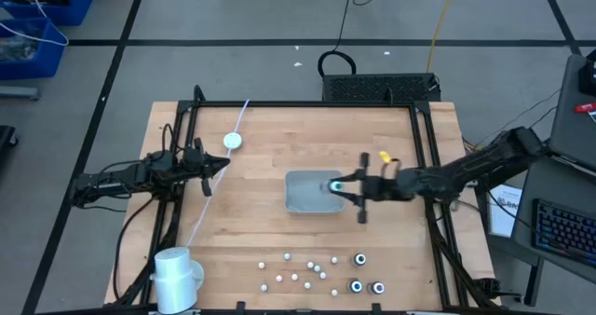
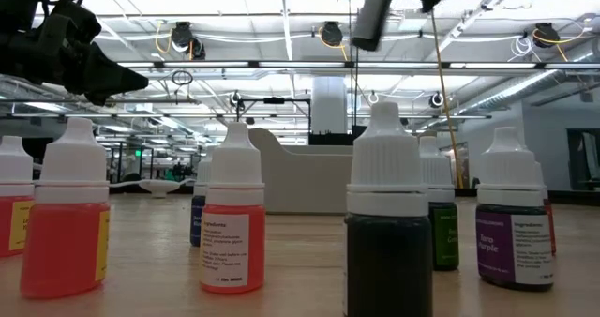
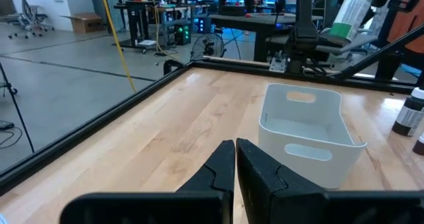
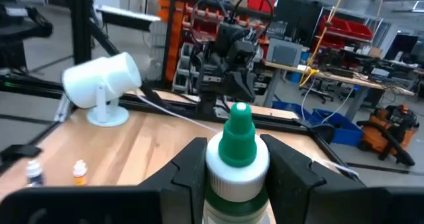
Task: Pick & Place food coloring
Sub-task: Put the large green food coloring bottle into the gray container
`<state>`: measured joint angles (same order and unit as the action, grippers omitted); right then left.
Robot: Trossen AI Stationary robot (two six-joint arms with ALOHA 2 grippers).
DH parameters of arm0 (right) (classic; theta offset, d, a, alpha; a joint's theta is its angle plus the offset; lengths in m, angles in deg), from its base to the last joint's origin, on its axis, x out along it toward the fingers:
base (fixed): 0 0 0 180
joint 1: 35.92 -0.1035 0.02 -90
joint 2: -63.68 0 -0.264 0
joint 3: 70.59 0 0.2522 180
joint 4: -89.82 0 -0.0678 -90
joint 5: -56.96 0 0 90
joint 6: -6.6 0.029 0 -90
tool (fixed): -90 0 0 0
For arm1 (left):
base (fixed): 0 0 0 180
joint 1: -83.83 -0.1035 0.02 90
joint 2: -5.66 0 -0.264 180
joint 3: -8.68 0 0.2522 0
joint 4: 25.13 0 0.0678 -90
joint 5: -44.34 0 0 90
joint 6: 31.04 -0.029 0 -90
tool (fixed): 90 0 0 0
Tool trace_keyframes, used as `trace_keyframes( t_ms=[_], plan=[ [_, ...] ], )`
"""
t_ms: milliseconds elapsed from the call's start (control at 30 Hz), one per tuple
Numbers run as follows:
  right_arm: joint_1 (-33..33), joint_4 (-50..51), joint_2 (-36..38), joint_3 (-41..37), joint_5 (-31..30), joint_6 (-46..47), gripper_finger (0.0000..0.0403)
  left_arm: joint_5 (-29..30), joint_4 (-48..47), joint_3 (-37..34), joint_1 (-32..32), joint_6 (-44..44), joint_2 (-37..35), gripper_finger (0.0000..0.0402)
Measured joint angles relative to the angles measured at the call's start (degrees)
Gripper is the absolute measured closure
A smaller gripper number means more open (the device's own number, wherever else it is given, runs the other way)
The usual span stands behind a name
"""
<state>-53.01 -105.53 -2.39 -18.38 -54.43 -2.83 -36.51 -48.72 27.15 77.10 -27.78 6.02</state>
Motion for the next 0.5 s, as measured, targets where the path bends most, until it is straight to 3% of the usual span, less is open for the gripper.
trace_keyframes(
  t_ms=[200, 500],
  plan=[
    [6.8, -1.3, -13.7, 8.1, 6.8, 2.6, 0.0294, 0.0, 0.1, 0.0, 0.0, 0.0, 0.0, 0.0380],
    [13.1, -10.1, -25.9, 9.0, 12.7, 9.0, 0.0294, 0.0, 0.7, 0.0, 0.0, -0.6, 0.0, 0.0380]
  ],
)
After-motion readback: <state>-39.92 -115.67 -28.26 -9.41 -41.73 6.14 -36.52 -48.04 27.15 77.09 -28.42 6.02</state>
